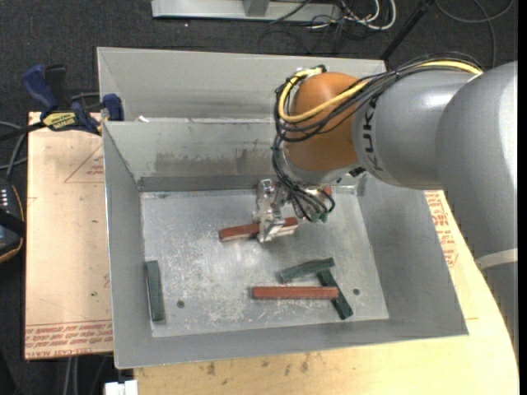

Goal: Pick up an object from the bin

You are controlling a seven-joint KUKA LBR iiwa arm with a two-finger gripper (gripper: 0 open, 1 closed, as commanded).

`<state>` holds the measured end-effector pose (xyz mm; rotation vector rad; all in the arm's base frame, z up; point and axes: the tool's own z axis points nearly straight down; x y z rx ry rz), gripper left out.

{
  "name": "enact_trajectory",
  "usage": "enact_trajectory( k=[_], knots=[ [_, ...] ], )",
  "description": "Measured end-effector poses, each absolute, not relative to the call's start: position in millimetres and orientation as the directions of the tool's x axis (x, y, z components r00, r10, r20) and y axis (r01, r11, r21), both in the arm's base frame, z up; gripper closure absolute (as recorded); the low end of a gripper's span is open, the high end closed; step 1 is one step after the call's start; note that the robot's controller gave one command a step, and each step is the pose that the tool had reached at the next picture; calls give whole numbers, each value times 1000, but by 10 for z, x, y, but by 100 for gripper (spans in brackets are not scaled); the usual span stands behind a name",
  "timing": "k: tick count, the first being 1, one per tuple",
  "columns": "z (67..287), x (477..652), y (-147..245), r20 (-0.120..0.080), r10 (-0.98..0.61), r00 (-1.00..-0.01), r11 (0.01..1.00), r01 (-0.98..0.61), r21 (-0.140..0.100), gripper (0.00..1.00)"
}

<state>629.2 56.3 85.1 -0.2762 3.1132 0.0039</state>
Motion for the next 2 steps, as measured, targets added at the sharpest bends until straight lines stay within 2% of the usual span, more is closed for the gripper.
enact_trajectory(
  k=[1, 2],
  knots=[
    [868, 6280, 562, -11, -176, -984, 984, -176, 1, 100],
    [978, 6256, 561, -1, -176, -984, 984, -176, 2, 100]
  ],
)
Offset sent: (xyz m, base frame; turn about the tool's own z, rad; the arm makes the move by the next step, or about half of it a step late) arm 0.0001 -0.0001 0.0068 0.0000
